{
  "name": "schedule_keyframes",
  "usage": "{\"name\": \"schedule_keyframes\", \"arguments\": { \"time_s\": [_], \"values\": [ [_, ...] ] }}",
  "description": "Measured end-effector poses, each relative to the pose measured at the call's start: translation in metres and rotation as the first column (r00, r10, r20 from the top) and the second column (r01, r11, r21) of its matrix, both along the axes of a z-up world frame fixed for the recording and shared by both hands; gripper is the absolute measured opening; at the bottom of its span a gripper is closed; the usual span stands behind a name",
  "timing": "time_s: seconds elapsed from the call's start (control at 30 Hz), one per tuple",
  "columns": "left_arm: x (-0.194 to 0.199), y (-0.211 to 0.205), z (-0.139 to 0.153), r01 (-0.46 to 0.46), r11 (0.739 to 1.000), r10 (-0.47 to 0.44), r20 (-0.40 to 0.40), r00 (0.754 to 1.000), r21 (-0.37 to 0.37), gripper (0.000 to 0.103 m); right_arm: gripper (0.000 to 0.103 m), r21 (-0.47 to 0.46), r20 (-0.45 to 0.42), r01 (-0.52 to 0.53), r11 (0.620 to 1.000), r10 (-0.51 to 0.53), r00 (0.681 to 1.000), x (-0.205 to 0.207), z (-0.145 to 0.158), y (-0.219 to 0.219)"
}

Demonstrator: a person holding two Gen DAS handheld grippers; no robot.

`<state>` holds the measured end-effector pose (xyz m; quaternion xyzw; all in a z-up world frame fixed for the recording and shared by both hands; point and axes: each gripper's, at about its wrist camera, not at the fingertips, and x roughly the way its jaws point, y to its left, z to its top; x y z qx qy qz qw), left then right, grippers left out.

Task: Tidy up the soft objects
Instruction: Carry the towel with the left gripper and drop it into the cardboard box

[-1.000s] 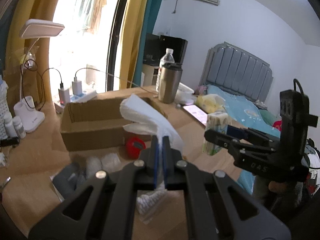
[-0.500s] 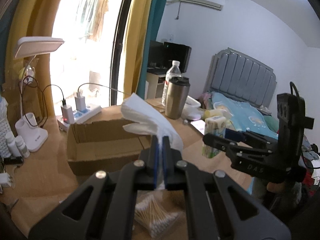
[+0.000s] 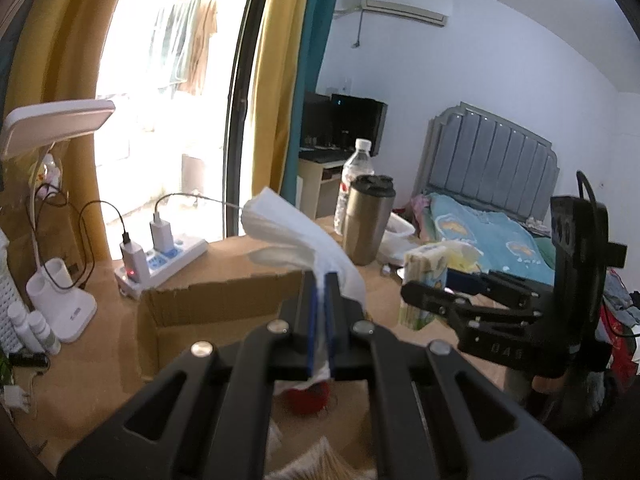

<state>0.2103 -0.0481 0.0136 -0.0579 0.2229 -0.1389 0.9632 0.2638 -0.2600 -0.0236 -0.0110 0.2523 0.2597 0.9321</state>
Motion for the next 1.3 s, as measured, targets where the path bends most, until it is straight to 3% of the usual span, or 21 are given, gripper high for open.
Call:
{"name": "schedule_keyframes", "arguments": {
  "time_s": [0.4, 0.73, 0.93, 1.0, 1.1, 1.17, 1.3],
  "values": [
    [0.047, -0.006, -0.012, 0.021, 1.000, -0.021, -0.019, 1.000, -0.017, 0.003, 0.050, 0.000, -0.023, -0.005, 1.000, 0.005, 1.000, 0.034, -0.006, 0.004],
    [0.084, -0.016, -0.045, 0.053, 0.997, -0.059, -0.114, 0.992, -0.054, 0.003, 0.050, -0.002, -0.049, -0.005, 1.000, 0.005, 0.999, 0.052, -0.014, 0.006],
    [0.108, -0.027, -0.077, 0.073, 0.995, -0.088, -0.225, 0.970, -0.073, 0.006, 0.050, -0.004, -0.062, 0.005, 1.000, -0.005, 0.998, 0.057, -0.019, 0.006],
    [0.115, -0.029, -0.086, 0.081, 0.994, -0.099, -0.274, 0.957, -0.076, 0.011, 0.050, -0.007, -0.070, 0.008, 1.000, -0.009, 0.998, 0.058, -0.021, 0.006],
    [0.121, -0.031, -0.096, 0.083, 0.994, -0.103, -0.319, 0.942, -0.076, 0.034, 0.050, -0.013, -0.075, 0.011, 1.000, -0.011, 0.997, 0.059, -0.023, 0.007],
    [0.121, -0.031, -0.096, 0.091, 0.993, -0.113, -0.326, 0.939, -0.081, 0.065, 0.050, -0.016, -0.080, 0.011, 1.000, -0.012, 0.997, 0.061, -0.023, 0.009],
    [0.113, -0.022, -0.089, 0.080, 0.990, -0.111, -0.296, 0.949, -0.115, 0.070, 0.050, -0.014, -0.089, -0.005, 1.000, 0.004, 0.996, 0.061, -0.024, 0.016]
  ]
}}
